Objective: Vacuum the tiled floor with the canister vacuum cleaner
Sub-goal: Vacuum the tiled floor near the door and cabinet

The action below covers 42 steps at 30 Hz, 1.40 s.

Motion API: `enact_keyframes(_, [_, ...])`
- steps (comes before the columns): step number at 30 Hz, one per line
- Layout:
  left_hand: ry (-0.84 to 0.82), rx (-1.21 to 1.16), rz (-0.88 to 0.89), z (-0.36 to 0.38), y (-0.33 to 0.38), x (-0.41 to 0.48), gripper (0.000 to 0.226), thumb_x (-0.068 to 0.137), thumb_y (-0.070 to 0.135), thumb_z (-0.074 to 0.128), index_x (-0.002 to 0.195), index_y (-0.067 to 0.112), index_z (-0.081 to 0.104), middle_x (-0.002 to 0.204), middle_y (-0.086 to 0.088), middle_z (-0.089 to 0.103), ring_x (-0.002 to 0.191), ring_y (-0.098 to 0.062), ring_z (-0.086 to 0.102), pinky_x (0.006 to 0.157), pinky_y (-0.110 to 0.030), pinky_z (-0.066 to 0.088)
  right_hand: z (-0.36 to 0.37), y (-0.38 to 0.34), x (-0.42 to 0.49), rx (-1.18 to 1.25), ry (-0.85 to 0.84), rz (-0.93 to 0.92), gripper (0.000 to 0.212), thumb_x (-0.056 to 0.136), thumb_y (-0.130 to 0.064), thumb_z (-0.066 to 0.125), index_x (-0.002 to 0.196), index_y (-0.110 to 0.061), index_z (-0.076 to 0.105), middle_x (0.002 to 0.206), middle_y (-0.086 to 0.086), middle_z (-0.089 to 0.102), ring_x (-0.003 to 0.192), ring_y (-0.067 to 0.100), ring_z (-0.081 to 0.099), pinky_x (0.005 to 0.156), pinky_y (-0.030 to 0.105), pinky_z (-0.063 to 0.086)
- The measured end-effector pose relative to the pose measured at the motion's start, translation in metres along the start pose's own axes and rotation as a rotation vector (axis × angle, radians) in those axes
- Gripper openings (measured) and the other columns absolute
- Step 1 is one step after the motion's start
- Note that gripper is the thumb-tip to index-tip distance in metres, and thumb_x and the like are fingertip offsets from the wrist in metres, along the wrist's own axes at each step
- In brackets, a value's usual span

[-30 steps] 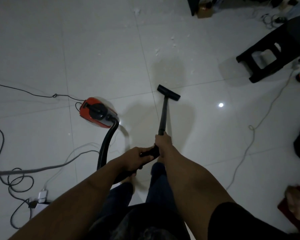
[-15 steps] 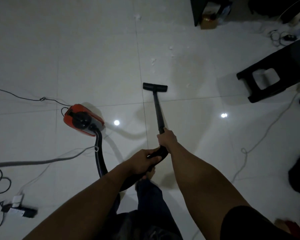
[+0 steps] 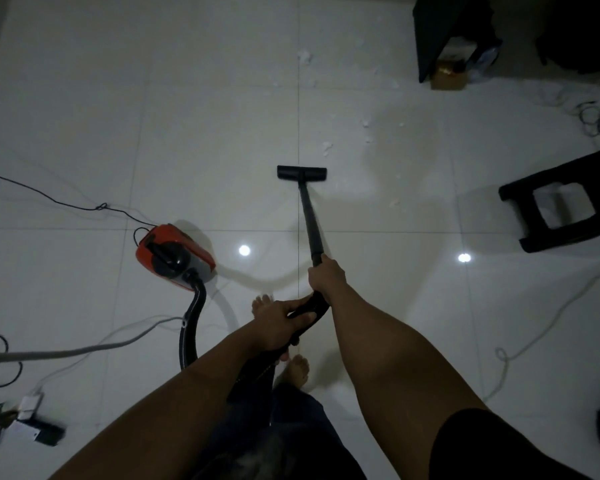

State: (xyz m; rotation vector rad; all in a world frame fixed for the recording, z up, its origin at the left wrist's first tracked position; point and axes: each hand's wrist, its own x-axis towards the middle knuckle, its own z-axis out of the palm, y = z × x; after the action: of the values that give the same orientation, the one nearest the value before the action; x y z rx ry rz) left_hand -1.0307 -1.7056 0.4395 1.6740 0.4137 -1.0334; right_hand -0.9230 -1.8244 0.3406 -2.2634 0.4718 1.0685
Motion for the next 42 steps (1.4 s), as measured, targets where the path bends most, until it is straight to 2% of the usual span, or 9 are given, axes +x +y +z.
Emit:
enact_keyframes(4, [-0.022, -0.063, -0.01, -0.023, 0.022, 0.026, 0.056, 0.098, 0.043, 0.054, 0.15, 0.036, 0.035, 0.078, -0.015, 0.064, 0.045, -0.021, 0.058, 0.057, -0.041, 0.057, -0.02, -0.025, 0.025, 0.006, 0.023, 0.015, 0.064, 0.099, -0.022, 0.047, 0.158, -0.02, 0.023, 0.14, 0.013, 0.052, 0.116, 0.031, 0.057, 0.077, 0.031, 0.047])
enact_keyframes(10, [-0.058, -0.057, 0.016, -0.072, 0.057, 0.059, 0.056, 0.099, 0.044, 0.052, 0.151, 0.038, 0.031, 0.078, -0.011, 0.062, 0.048, -0.018, 0.057, 0.057, -0.036, 0.054, -0.045, -0.073, 0.061, -0.041, 0.046, -0.012, 0.058, 0.099, -0.019, 0.048, 0.155, -0.016, 0.029, 0.134, 0.014, 0.055, 0.111, 0.03, 0.059, 0.072, 0.027, 0.041])
enact_keyframes(16, [-0.035, -0.086, 0.03, -0.113, 0.078, 0.082, 0.054, 0.098, 0.044, 0.054, 0.149, 0.034, 0.039, 0.078, -0.01, 0.066, 0.062, -0.02, 0.061, 0.058, -0.033, 0.054, -0.056, -0.122, 0.089, -0.095, 0.008, -0.058, 0.063, 0.099, -0.021, 0.049, 0.158, -0.018, 0.025, 0.143, 0.014, 0.049, 0.121, 0.032, 0.055, 0.085, 0.029, 0.044])
enact_keyframes(20, [-0.009, -0.129, 0.01, -0.141, 0.091, 0.102, 0.056, 0.094, 0.049, 0.058, 0.146, 0.039, 0.042, 0.092, -0.02, 0.072, 0.067, -0.027, 0.063, 0.068, -0.05, 0.057, -0.064, -0.158, 0.109, -0.103, -0.016, -0.081, 0.063, 0.1, -0.021, 0.048, 0.158, -0.02, 0.024, 0.142, 0.013, 0.051, 0.12, 0.031, 0.055, 0.082, 0.028, 0.043])
enact_keyframes(23, [0.013, -0.122, -0.02, -0.164, 0.107, 0.114, 0.058, 0.093, 0.052, 0.058, 0.147, 0.041, 0.039, 0.076, -0.011, 0.068, 0.063, -0.027, 0.062, 0.06, -0.045, 0.056, -0.071, -0.186, 0.127, -0.102, -0.022, -0.099, 0.06, 0.099, -0.019, 0.047, 0.156, -0.02, 0.028, 0.137, 0.012, 0.054, 0.116, 0.03, 0.057, 0.079, 0.028, 0.044])
enact_keyframes(29, [0.058, -0.163, -0.035, -0.214, 0.159, 0.148, 0.051, 0.097, 0.047, 0.055, 0.145, 0.041, 0.041, 0.071, -0.006, 0.065, 0.053, -0.023, 0.06, 0.058, -0.043, 0.055, -0.099, -0.249, 0.176, -0.082, -0.058, -0.121, 0.059, 0.098, -0.021, 0.048, 0.155, -0.018, 0.031, 0.134, 0.012, 0.056, 0.114, 0.03, 0.058, 0.078, 0.028, 0.043])
enact_keyframes(36, [0.139, -0.175, 0.027, -0.257, 0.218, 0.19, 0.051, 0.101, 0.035, 0.052, 0.15, 0.029, 0.037, 0.071, 0.002, 0.062, 0.04, 0.001, 0.056, 0.043, -0.016, 0.045, -0.139, -0.313, 0.231, -0.088, -0.071, -0.103, 0.057, 0.098, -0.021, 0.05, 0.153, -0.018, 0.034, 0.13, 0.011, 0.058, 0.101, 0.025, 0.058, 0.073, 0.028, 0.042])
enact_keyframes(39, [0.159, -0.18, 0.04, -0.273, 0.233, 0.203, 0.051, 0.101, 0.036, 0.053, 0.149, 0.027, 0.038, 0.07, 0.004, 0.063, 0.043, 0.002, 0.055, 0.047, -0.014, 0.045, -0.148, -0.333, 0.245, -0.074, -0.076, -0.098, 0.06, 0.097, -0.02, 0.049, 0.155, -0.021, 0.031, 0.132, 0.011, 0.057, 0.108, 0.027, 0.059, 0.073, 0.028, 0.042])
enact_keyframes(42, [0.152, -0.214, -0.002, -0.293, 0.242, 0.215, 0.054, 0.1, 0.039, 0.054, 0.15, 0.029, 0.037, 0.07, 0.0, 0.065, 0.047, -0.007, 0.059, 0.047, -0.02, 0.049, -0.151, -0.354, 0.256, -0.026, -0.044, -0.099, 0.06, 0.097, -0.018, 0.047, 0.155, -0.025, 0.03, 0.133, 0.01, 0.056, 0.099, 0.024, 0.057, 0.072, 0.029, 0.043])
